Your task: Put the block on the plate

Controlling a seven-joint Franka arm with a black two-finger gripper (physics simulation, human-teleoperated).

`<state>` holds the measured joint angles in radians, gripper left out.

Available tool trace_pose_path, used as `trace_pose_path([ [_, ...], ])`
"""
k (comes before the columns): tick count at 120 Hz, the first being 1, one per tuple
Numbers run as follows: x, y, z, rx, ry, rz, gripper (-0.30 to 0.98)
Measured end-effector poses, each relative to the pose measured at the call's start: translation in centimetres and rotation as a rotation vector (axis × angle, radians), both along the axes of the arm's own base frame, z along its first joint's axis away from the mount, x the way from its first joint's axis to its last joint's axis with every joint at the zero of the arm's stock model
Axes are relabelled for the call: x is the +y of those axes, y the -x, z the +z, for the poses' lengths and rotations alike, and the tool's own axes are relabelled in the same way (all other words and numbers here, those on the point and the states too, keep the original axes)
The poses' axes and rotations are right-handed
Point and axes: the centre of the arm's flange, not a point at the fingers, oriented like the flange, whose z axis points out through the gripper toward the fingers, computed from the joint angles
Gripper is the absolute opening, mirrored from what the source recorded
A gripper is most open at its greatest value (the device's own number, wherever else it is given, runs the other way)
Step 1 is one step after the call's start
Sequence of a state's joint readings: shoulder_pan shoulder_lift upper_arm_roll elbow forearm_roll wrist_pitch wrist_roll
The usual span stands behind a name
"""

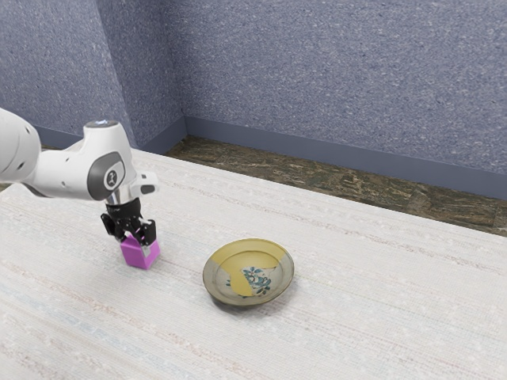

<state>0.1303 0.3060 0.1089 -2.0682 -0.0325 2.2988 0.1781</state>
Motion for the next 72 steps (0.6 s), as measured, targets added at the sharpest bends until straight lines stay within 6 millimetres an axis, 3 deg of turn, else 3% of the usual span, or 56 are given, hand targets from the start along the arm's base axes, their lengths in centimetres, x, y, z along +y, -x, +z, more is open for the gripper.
trace_pose_path([
  [18, -0.3, -0.2, 1.2, -0.021, -0.005, -0.005, 0.38],
  [34, -2.0, -0.6, 3.2, -0.05, -0.014, -0.036, 0.37],
  [55, -6.8, -1.2, 6.3, -0.084, -0.026, -0.12, 0.36],
  [72, -11.1, -1.4, 7.5, -0.092, -0.039, -0.186, 0.36],
])
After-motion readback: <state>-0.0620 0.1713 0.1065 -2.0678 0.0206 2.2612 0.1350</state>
